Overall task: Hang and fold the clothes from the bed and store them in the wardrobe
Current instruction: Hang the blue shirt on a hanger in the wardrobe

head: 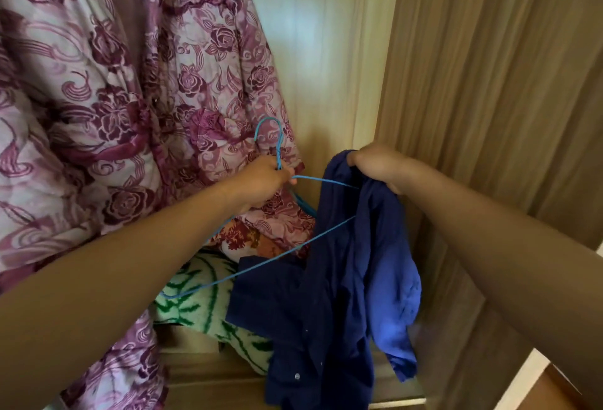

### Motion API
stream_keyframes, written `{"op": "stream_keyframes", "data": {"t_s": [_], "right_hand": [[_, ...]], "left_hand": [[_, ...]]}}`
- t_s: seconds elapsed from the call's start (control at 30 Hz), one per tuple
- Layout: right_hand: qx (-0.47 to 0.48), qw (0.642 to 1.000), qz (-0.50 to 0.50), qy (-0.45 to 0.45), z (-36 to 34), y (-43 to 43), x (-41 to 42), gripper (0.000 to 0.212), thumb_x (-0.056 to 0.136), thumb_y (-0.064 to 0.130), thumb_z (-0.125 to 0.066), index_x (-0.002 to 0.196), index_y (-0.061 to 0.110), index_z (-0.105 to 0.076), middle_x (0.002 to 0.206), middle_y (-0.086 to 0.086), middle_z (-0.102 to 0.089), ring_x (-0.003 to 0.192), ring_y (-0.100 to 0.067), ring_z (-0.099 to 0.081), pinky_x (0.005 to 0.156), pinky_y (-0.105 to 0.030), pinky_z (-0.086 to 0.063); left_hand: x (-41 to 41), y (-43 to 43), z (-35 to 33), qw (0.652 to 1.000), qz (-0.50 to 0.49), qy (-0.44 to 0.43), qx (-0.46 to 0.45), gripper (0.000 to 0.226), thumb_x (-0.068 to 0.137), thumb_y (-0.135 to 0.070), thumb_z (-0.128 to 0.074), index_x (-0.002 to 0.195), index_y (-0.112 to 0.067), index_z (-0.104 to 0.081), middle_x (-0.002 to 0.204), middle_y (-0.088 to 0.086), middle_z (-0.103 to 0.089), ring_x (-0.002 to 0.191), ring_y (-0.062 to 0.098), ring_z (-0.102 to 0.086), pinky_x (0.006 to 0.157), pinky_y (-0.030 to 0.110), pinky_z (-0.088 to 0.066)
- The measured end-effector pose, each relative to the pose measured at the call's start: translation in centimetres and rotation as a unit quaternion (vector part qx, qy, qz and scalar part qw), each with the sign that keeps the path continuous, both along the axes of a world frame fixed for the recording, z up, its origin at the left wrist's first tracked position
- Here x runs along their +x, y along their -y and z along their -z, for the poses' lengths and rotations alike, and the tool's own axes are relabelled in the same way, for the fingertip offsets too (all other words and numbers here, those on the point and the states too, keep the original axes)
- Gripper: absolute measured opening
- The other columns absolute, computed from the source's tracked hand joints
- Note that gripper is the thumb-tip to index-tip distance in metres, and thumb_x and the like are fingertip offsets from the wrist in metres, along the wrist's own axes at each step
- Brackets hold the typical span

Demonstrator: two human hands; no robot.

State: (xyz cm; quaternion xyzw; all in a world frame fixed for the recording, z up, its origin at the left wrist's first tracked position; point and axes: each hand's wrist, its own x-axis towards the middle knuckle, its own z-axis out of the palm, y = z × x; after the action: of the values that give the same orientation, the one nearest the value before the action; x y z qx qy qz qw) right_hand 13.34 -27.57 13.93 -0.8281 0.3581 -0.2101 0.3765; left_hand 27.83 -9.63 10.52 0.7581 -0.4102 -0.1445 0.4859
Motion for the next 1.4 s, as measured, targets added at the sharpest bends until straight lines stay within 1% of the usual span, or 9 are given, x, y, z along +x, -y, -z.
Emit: {"op": "stream_keyframes", "data": {"t_s": [0.17, 0.27, 0.37, 0.5, 0.67, 0.87, 1.07, 1.2, 1.4], "right_hand": [[0.033, 0.988, -0.149, 0.030, -0.8, -3.1, 0.3, 0.047, 0.078, 0.036, -0.066, 0.108, 0.000, -0.071, 0.103, -0.021, -0.073, 0.085, -0.026, -0.065, 0.080, -0.042, -0.053], [-0.149, 0.974, -0.165, -0.050, -1.5, -3.8, -0.3, 0.063, 0.085, 0.074, -0.049, 0.091, 0.017, -0.074, 0.091, -0.005, -0.073, 0.083, -0.017, -0.066, 0.080, -0.035, -0.050], [-0.230, 0.962, -0.144, -0.014, -1.4, -3.1, -0.6, 0.056, 0.101, 0.057, -0.043, 0.059, 0.021, -0.052, 0.063, 0.002, -0.050, 0.063, -0.018, -0.047, 0.068, -0.033, -0.038], [-0.216, 0.951, -0.221, -0.036, -0.3, -2.7, -0.8, 0.022, 0.099, 0.040, -0.061, 0.082, 0.026, -0.060, 0.074, 0.009, -0.056, 0.069, -0.009, -0.049, 0.070, -0.027, -0.040], [-0.234, 0.945, -0.228, -0.011, -0.6, -1.9, -1.5, 0.018, 0.096, 0.027, -0.068, 0.080, 0.019, -0.066, 0.072, 0.007, -0.059, 0.068, -0.009, -0.051, 0.070, -0.028, -0.039], [-0.178, 0.958, -0.206, 0.091, -2.1, -2.1, -2.2, 0.036, 0.098, 0.020, -0.059, 0.072, -0.003, -0.054, 0.068, -0.010, -0.042, 0.068, -0.020, -0.040, 0.067, -0.034, -0.030], [-0.166, 0.963, -0.166, 0.130, -2.7, -2.1, -2.6, 0.035, 0.097, 0.011, -0.053, 0.068, -0.006, -0.047, 0.067, -0.012, -0.038, 0.064, -0.016, -0.038, 0.063, -0.032, -0.029], [-0.148, 0.964, -0.161, 0.153, -2.7, -2.2, -2.6, 0.033, 0.097, 0.009, -0.052, 0.065, 0.003, -0.048, 0.063, -0.006, -0.037, 0.061, -0.014, -0.036, 0.060, -0.031, -0.027], [-0.152, 0.961, -0.174, 0.149, -2.7, -2.3, -2.1, 0.032, 0.095, 0.011, -0.051, 0.071, -0.010, -0.051, 0.067, -0.011, -0.040, 0.065, -0.019, -0.038, 0.063, -0.032, -0.030]], "left_hand": [[-1.6, 2.0, 0.4, 0.997, 0.027, -0.051, -0.056, 0.028, 0.106, -0.037, -0.043, 0.097, -0.018, -0.061, 0.047, -0.013, -0.042, 0.036, 0.004, -0.032, 0.034, 0.014, -0.021], [-2.4, 2.8, 0.6, 0.993, 0.009, -0.037, -0.112, 0.032, 0.107, -0.040, -0.039, 0.119, -0.012, -0.049, 0.050, -0.012, -0.043, 0.033, -0.002, -0.035, 0.032, 0.014, -0.026], [-2.7, 2.9, 0.5, 0.989, 0.014, -0.037, -0.140, 0.031, 0.107, -0.038, -0.041, 0.122, -0.012, -0.046, 0.054, -0.010, -0.042, 0.035, -0.002, -0.036, 0.034, 0.014, -0.027], [-2.2, 2.4, 0.5, 0.984, 0.086, -0.112, -0.113, 0.025, 0.103, -0.044, -0.048, 0.103, -0.019, -0.053, 0.051, -0.016, -0.047, 0.041, 0.001, -0.040, 0.038, 0.016, -0.030], [0.7, 0.7, 0.0, 0.946, 0.236, -0.221, 0.031, 0.040, 0.077, -0.047, -0.056, 0.109, -0.025, -0.065, 0.108, -0.003, -0.063, 0.097, 0.015, -0.053, 0.085, 0.037, -0.039], [1.8, 0.7, 2.7, 0.909, 0.316, -0.240, 0.124, 0.054, 0.090, -0.010, -0.059, 0.136, -0.039, -0.053, 0.137, -0.002, -0.062, 0.123, 0.018, -0.054, 0.088, 0.041, -0.045], [-1.0, 1.3, 4.1, 0.919, 0.300, -0.187, 0.173, 0.026, 0.097, -0.013, -0.062, 0.121, -0.023, -0.061, 0.116, 0.004, -0.061, 0.098, 0.015, -0.059, 0.083, 0.030, -0.044], [-2.4, 2.6, 3.3, 0.956, 0.227, -0.187, -0.012, 0.043, 0.097, 0.001, -0.053, 0.133, -0.022, -0.053, 0.140, 0.003, -0.057, 0.129, 0.021, -0.052, 0.101, 0.041, -0.043], [-3.3, 4.1, 2.5, 0.960, 0.225, -0.165, -0.040, 0.038, 0.097, -0.008, -0.055, 0.124, -0.033, -0.062, 0.109, -0.008, -0.074, 0.101, 0.009, -0.068, 0.104, 0.048, -0.045]]}}
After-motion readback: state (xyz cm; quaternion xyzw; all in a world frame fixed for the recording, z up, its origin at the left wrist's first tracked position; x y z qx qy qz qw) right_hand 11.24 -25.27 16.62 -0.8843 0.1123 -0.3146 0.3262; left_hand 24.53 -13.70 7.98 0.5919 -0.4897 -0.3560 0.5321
